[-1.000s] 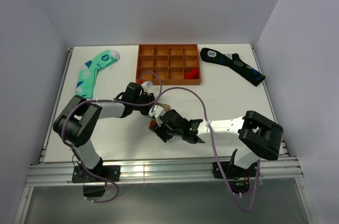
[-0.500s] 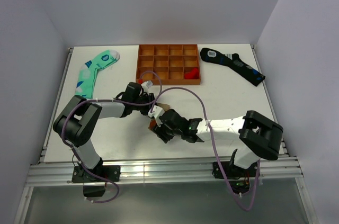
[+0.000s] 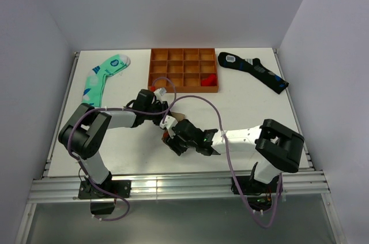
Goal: Roll the socks
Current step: Roll the sock at the center of the board.
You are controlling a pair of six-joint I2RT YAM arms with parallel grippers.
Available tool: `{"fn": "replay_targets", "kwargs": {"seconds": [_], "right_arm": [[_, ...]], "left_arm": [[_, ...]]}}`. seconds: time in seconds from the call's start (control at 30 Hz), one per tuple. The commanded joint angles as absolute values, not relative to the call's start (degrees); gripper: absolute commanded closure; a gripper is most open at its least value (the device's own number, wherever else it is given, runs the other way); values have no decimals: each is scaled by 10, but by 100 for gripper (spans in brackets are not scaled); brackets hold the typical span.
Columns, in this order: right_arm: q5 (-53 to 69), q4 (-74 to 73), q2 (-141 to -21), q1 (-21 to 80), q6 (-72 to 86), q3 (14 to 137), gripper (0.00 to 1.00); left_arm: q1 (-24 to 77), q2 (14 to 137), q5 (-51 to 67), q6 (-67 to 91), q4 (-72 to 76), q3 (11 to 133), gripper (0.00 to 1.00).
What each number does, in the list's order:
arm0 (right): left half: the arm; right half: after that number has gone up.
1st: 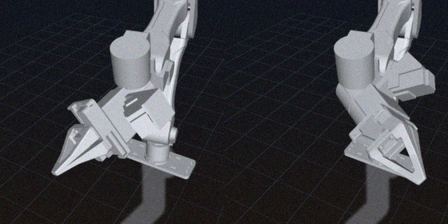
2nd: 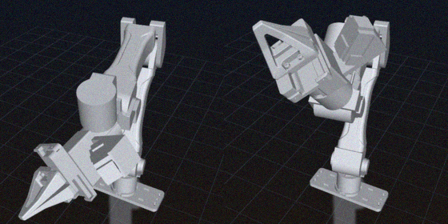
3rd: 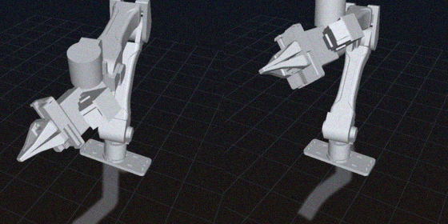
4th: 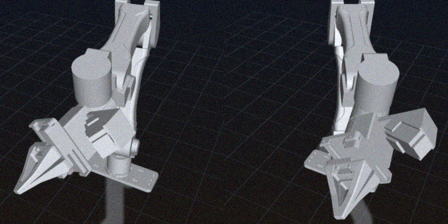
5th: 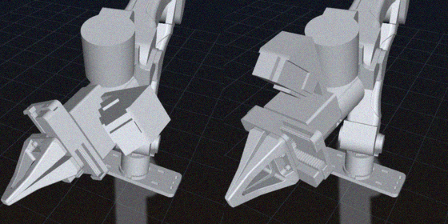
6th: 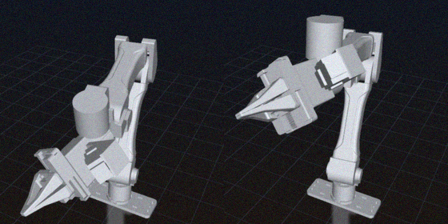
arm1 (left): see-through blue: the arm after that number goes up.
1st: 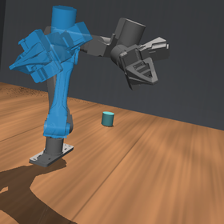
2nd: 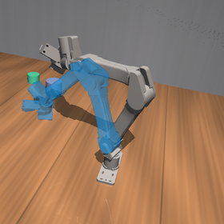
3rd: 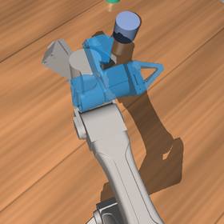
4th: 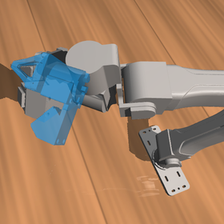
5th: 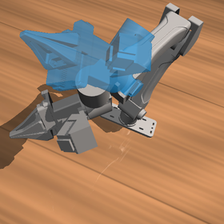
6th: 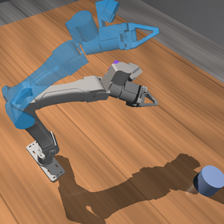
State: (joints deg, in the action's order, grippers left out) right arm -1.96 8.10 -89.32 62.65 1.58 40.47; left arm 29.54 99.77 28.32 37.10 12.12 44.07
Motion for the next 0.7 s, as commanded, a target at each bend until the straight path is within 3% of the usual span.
{"fn": "replay_targets", "kwargs": {"seconds": [0.0, 0.43, 0.67], "right_arm": [[-18, 103, -909, 629, 9, 424, 42], [-32, 149, -955, 630, 25, 403, 43], [-46, 190, -964, 629, 59, 362, 57]], "left_arm": [[294, 1012, 276, 356, 97, 448, 68], [294, 1017, 281, 358, 104, 444, 68], [294, 1018, 282, 360, 110, 439, 68]]}}
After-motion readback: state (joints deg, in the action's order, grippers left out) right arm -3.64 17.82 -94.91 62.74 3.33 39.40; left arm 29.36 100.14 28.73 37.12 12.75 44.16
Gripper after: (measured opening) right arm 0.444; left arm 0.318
